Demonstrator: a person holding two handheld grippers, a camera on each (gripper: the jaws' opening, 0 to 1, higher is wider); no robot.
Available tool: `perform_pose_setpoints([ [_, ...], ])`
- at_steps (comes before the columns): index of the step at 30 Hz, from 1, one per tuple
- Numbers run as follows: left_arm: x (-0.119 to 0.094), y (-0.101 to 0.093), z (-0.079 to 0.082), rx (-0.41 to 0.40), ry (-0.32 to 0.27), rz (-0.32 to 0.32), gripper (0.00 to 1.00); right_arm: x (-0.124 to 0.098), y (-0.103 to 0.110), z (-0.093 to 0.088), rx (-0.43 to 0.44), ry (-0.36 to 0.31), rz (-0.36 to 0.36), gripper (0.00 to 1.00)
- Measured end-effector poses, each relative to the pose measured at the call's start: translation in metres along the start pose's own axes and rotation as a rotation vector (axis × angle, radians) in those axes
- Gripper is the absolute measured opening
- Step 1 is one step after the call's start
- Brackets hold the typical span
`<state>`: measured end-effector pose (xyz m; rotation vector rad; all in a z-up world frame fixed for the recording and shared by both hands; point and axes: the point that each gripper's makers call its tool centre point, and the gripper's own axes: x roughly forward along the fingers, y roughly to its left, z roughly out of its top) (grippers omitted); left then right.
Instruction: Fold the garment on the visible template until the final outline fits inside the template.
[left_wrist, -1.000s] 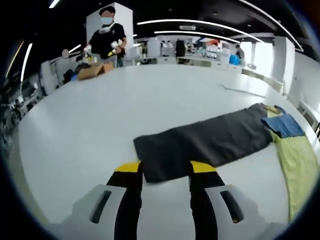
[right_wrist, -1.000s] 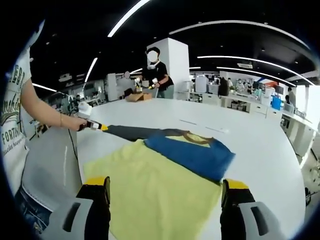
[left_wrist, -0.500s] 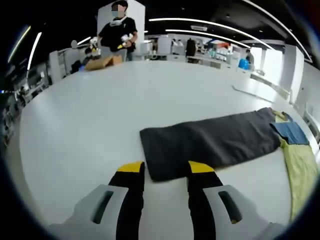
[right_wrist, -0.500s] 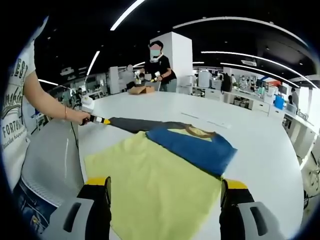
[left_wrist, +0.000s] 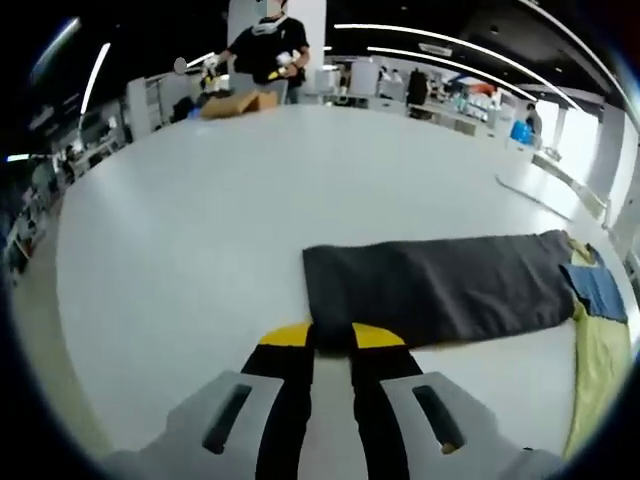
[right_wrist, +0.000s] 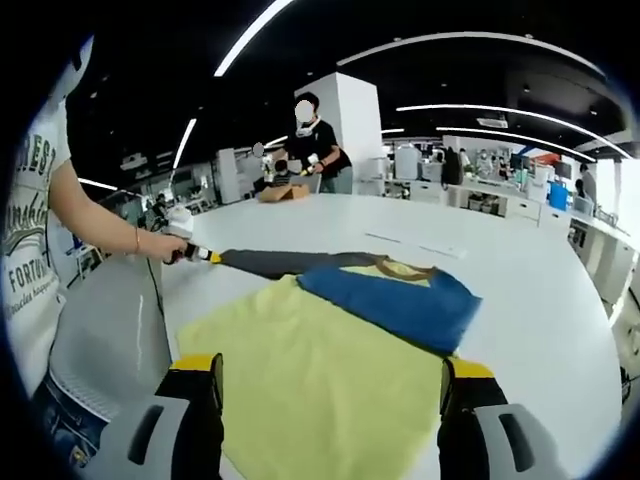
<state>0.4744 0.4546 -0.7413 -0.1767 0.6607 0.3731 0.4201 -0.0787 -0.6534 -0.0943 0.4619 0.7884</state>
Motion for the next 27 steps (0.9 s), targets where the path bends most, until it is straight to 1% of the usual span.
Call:
perform_pose_setpoints([
  [1,-0.001,-0.001,0.0,-0.017,0.006,-0.008,0.08,0.0,0.0,0.0,-0.001,0.0,-0.001,0.89],
  [5,-0.002,-0.007,-0.001,-0.035,0.009,-0.045,0.03,-0.001,0.0,-0.001,-0.003,0.006,-0.004,0.89],
  [7,-0.003,-0.009,0.0,-0.051,0.002,-0.058,0.02,-0.001,0.001,-0.002,-0.008,0.016,-0.005,0.9],
  [11,-0.004,-0.011,0.0,-0.041,0.001,-0.074,0.02,-0.003,0.002,0.0,-0.002,0.009,-0.003,0.9],
  [16,-0.009,-0.018,0.006,-0.039,-0.002,-0.1,0.01,-0.004,0.001,0.003,-0.004,0.002,-0.004,0.9],
  [20,-0.014,-0.027,0.015,-0.047,-0.025,-0.136,0.01,-0.004,0.0,0.006,-0.007,0.0,-0.01,0.92],
  [21,-0.015,-0.031,0.017,-0.039,-0.031,-0.147,0.01,-0.004,0.0,0.006,-0.007,-0.002,-0.012,0.93],
  [22,-0.016,-0.036,0.02,0.003,-0.037,-0.168,0.01,-0.004,0.0,0.006,-0.008,-0.003,-0.013,0.93],
  [23,-0.018,-0.041,0.019,0.045,-0.026,-0.182,0.01,-0.004,0.0,0.006,-0.008,-0.003,-0.014,0.93],
  [25,-0.018,-0.047,0.023,0.102,-0.036,-0.195,0.01,-0.003,0.0,0.006,-0.005,0.0,-0.015,0.94],
  [27,-0.019,-0.055,0.027,0.077,-0.052,-0.221,0.01,-0.003,0.0,0.004,-0.007,0.006,-0.013,0.94],
])
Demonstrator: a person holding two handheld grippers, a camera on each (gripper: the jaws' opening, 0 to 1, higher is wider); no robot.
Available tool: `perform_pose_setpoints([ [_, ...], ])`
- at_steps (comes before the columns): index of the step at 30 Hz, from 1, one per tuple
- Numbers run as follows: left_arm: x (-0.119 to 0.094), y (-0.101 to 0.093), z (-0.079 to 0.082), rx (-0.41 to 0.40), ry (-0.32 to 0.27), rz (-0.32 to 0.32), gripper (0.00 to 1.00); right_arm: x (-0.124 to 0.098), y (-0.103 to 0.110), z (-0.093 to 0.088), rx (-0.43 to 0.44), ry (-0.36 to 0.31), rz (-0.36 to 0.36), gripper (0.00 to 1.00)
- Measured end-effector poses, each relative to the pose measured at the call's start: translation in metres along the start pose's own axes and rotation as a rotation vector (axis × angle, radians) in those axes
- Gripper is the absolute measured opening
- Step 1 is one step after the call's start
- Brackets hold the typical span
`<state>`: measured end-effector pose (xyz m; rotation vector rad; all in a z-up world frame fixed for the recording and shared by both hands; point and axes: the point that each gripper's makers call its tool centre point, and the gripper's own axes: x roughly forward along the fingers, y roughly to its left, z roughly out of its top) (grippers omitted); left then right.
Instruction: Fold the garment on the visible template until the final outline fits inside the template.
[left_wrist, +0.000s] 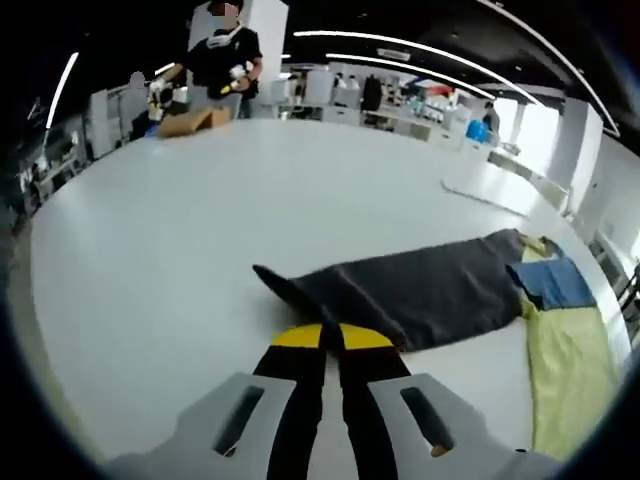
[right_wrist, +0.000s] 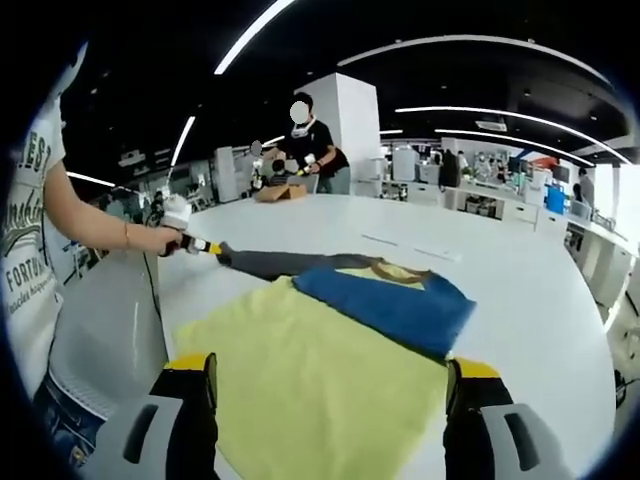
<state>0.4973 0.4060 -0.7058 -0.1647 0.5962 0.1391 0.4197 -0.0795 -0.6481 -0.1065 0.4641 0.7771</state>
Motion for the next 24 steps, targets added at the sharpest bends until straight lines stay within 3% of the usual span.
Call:
perform_pose_setpoints([
  [17,0.003,-0.056,0.023,0.026,-0.023,-0.153,0.01,0.005,0.002,-0.004,-0.008,0.005,0.004,0.95],
  [24,-0.001,-0.092,0.039,0.038,-0.06,-0.234,0.01,0.008,0.003,0.0,-0.01,-0.003,0.005,0.96],
])
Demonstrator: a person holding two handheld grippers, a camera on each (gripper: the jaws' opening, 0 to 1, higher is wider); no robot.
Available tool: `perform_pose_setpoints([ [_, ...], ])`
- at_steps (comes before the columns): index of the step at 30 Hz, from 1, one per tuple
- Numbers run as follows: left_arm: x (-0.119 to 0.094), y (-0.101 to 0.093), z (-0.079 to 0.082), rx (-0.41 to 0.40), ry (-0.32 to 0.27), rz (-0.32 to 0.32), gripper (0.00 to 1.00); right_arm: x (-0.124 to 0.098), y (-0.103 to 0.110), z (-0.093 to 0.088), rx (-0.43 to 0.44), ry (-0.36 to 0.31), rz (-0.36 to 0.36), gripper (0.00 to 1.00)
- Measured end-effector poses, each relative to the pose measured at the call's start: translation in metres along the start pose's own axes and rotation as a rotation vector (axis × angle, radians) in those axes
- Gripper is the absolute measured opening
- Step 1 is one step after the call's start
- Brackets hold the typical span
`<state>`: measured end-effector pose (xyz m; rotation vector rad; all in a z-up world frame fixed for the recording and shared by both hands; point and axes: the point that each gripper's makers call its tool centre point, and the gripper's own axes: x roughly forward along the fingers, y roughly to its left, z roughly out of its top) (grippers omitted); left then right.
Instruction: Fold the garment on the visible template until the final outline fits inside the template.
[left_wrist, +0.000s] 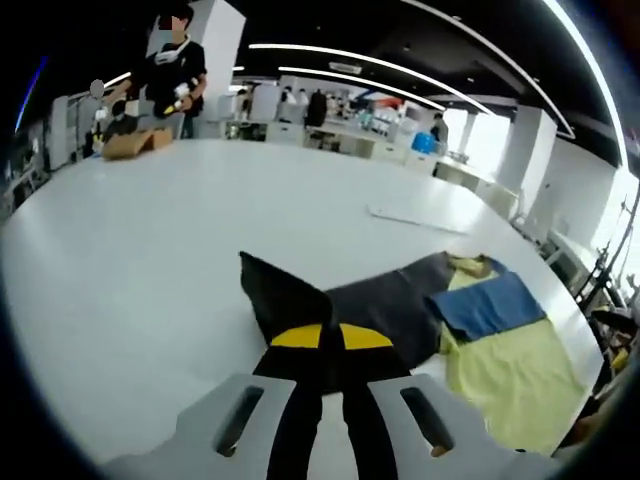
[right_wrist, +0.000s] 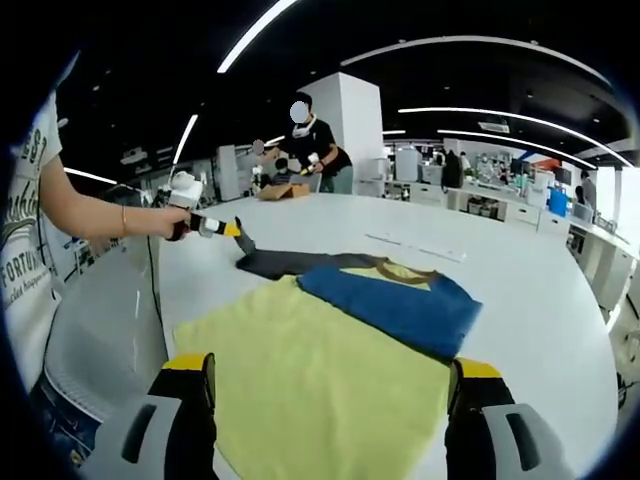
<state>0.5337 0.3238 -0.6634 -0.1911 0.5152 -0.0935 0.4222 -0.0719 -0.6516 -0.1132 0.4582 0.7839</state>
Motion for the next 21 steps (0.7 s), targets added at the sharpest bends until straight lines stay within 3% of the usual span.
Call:
perform_pose_setpoints([
  [21,0.02,-0.061,0.014,0.028,0.0,-0.135,0.01,0.006,0.008,0.004,-0.006,-0.014,0.014,0.96],
])
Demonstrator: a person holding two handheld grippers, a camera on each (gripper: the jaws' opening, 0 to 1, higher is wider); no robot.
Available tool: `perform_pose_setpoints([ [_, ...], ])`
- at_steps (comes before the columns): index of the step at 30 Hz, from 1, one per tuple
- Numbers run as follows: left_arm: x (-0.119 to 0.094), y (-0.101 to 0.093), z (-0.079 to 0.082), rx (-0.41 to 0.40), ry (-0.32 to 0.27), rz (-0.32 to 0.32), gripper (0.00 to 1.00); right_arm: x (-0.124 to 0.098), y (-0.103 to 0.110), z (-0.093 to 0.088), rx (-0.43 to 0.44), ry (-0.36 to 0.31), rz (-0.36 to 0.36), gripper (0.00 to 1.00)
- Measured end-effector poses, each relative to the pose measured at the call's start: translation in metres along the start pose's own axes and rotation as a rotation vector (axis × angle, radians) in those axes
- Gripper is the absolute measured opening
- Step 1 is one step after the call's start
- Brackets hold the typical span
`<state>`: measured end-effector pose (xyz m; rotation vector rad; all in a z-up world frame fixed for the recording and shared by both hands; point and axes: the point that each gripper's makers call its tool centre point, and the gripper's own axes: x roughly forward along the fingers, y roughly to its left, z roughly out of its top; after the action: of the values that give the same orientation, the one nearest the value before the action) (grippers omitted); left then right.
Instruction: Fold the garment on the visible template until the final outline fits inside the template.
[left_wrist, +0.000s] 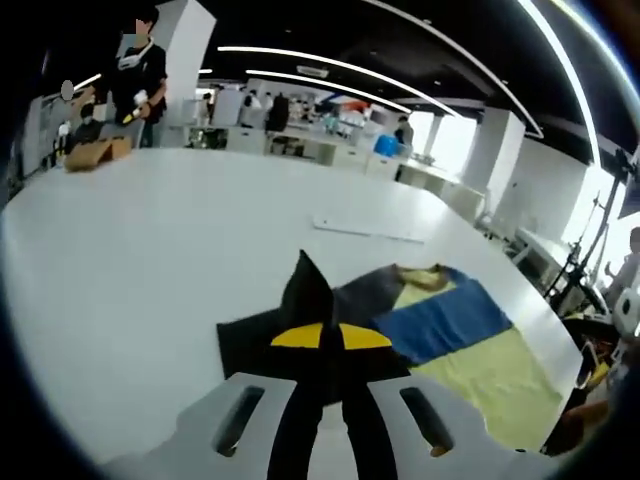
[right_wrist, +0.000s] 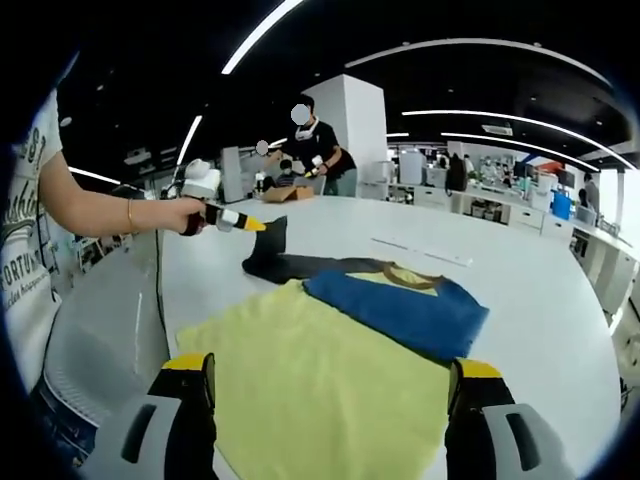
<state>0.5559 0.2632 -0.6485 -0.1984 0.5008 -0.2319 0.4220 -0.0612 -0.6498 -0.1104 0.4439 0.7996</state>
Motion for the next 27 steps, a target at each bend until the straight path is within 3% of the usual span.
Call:
perform_pose_setpoints([
  [27,0.042,-0.058,0.016,0.007,0.011,-0.115,0.01,-0.004,-0.001,-0.01,0.017,0.011,-0.008,0.95],
])
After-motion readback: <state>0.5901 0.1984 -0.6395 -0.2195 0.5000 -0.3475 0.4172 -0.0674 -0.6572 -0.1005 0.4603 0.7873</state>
